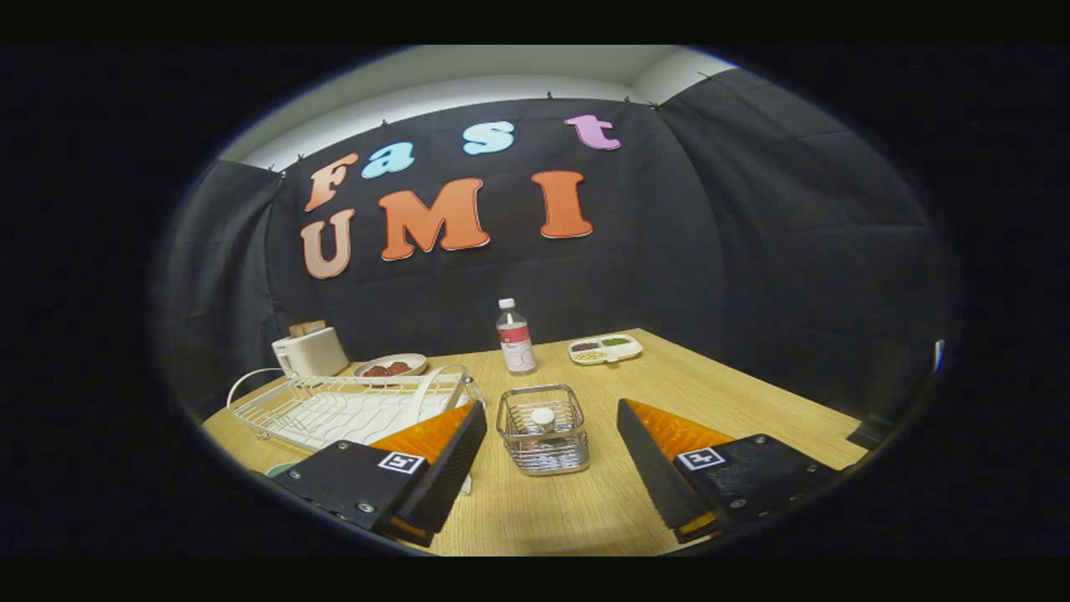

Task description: Take the plate from the dish rack, then take the spoon from the basket and place it into the plate.

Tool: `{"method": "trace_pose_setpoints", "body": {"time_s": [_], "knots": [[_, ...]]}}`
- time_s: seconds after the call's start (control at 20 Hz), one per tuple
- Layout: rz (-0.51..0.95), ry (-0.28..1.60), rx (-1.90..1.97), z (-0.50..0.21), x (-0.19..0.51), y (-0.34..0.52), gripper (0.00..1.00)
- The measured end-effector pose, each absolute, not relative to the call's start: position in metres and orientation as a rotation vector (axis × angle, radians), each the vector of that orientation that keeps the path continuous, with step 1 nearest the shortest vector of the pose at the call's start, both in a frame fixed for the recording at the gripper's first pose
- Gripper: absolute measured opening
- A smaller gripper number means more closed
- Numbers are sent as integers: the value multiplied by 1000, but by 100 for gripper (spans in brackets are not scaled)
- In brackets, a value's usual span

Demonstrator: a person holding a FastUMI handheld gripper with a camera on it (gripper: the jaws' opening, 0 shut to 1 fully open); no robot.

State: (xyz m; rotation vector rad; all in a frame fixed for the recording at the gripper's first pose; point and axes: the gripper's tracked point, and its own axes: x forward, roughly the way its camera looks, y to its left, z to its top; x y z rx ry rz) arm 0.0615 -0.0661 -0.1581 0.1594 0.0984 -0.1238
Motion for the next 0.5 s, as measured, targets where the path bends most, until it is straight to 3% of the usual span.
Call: {"method": "trace_pose_setpoints", "body": {"time_s": [0.1, 0.5], "knots": [[-132, 84, 150, -163, 74, -68, 84], [-148, 74, 163, -169, 106, -72, 23]]}}
